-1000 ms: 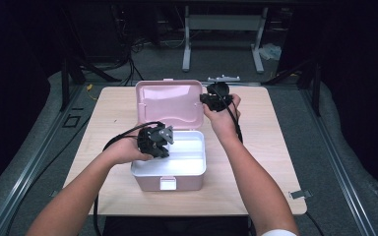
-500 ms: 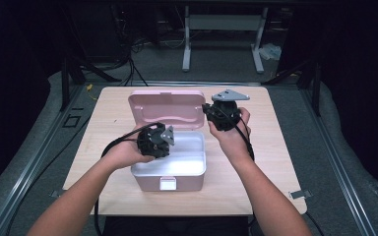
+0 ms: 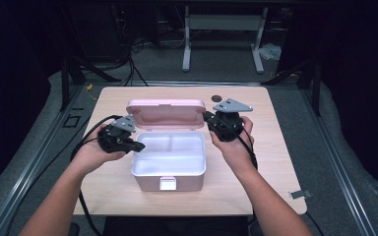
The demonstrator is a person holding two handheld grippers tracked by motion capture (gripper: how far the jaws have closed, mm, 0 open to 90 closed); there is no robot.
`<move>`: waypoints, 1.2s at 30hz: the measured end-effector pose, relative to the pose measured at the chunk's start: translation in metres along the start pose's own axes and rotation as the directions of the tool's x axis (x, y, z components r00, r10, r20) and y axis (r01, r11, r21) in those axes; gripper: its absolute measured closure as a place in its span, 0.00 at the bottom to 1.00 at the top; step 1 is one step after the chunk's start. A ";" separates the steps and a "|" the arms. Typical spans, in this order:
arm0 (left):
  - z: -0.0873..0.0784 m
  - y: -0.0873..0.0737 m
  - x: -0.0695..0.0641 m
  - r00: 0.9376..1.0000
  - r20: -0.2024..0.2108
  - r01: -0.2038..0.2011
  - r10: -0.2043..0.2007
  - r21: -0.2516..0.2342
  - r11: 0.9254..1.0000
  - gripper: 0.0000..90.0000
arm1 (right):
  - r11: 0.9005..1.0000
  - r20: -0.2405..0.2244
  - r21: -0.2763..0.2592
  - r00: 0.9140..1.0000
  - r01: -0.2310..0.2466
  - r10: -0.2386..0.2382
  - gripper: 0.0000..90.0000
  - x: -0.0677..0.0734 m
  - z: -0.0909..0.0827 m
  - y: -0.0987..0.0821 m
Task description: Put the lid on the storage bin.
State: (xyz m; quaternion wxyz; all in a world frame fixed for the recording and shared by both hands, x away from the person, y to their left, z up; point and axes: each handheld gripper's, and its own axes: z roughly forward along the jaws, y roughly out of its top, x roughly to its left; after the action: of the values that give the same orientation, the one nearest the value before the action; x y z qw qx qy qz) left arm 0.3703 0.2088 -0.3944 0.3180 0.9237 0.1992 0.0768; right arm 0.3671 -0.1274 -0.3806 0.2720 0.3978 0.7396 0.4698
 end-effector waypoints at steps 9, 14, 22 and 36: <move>-0.029 -0.007 0.034 0.992 -0.067 0.101 -0.106 -0.072 0.992 1.00 | 1.000 -0.038 0.003 0.999 -0.019 0.019 0.95 0.000 -0.006 -0.006; -0.046 0.008 0.048 0.984 -0.113 0.126 -0.136 -0.097 0.987 1.00 | 1.000 -0.044 0.008 0.999 -0.013 0.013 0.94 0.001 -0.008 -0.007; -0.059 0.031 0.062 0.977 -0.143 0.137 -0.156 -0.136 0.981 1.00 | 1.000 -0.048 0.006 0.999 0.000 0.000 0.94 0.002 -0.011 -0.010; -0.052 0.045 0.048 0.993 -0.090 0.070 -0.082 -0.129 0.989 1.00 | 1.000 -0.102 -0.015 0.995 -0.018 0.016 0.92 0.002 -0.025 -0.018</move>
State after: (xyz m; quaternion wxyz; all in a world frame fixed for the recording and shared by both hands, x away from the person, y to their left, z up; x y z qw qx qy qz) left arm 0.4145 0.2253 -0.3253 0.3685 0.8889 0.2440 0.1207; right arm 0.3405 -0.1424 -0.3862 0.2333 0.3775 0.7453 0.4976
